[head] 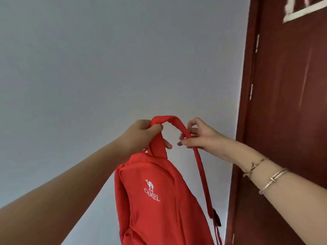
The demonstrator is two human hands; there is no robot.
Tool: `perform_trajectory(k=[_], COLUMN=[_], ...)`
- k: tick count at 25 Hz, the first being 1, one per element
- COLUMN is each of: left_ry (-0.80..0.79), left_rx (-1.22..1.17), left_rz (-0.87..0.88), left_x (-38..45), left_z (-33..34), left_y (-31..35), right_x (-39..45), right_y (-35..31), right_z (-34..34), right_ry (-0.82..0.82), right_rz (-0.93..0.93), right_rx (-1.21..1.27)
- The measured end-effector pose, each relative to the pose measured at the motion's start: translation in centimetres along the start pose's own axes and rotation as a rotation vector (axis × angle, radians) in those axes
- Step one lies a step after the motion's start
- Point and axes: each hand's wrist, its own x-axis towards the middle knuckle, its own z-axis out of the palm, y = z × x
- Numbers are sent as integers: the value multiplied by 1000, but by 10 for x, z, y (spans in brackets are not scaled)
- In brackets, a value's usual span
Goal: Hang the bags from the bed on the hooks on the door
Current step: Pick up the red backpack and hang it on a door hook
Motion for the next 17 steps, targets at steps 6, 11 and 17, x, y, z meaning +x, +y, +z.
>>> perform_trajectory(k=[6, 11, 17], left_ry=[-161, -345, -395], left_rx=[-445, -830, -974], left_rz=[109, 175, 326], left_x=[174, 294, 422], left_z=[87, 167, 233], left_y=[48, 111, 190], right_x=[1, 28, 59], right_y=[34, 19, -4], right_z=[-148, -276, -427], right_ry=[345, 557, 558], right_rz=[-70, -168, -80], right_rx=[88, -276, -935])
